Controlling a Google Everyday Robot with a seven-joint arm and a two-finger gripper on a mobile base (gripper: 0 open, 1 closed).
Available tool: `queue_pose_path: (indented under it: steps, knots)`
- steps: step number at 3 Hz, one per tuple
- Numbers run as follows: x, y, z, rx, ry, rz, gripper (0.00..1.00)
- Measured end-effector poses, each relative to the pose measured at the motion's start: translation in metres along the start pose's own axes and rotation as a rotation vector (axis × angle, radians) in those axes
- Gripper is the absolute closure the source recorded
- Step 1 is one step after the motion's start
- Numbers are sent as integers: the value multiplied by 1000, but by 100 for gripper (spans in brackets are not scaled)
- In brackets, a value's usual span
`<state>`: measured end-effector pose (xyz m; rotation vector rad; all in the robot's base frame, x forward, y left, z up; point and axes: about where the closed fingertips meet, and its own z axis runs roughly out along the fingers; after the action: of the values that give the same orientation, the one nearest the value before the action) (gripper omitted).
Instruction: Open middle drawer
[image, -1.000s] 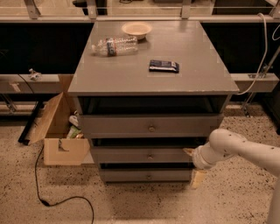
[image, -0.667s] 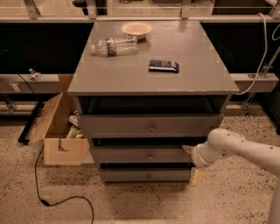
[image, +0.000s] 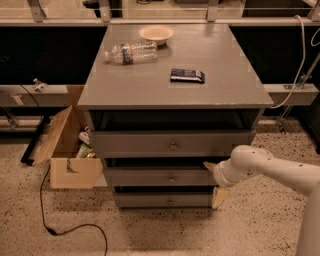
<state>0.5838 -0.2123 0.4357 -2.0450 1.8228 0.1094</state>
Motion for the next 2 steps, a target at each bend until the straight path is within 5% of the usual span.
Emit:
queue_pose_path:
  steps: [2]
  knots:
    - [5, -22, 27, 7, 51, 23, 0]
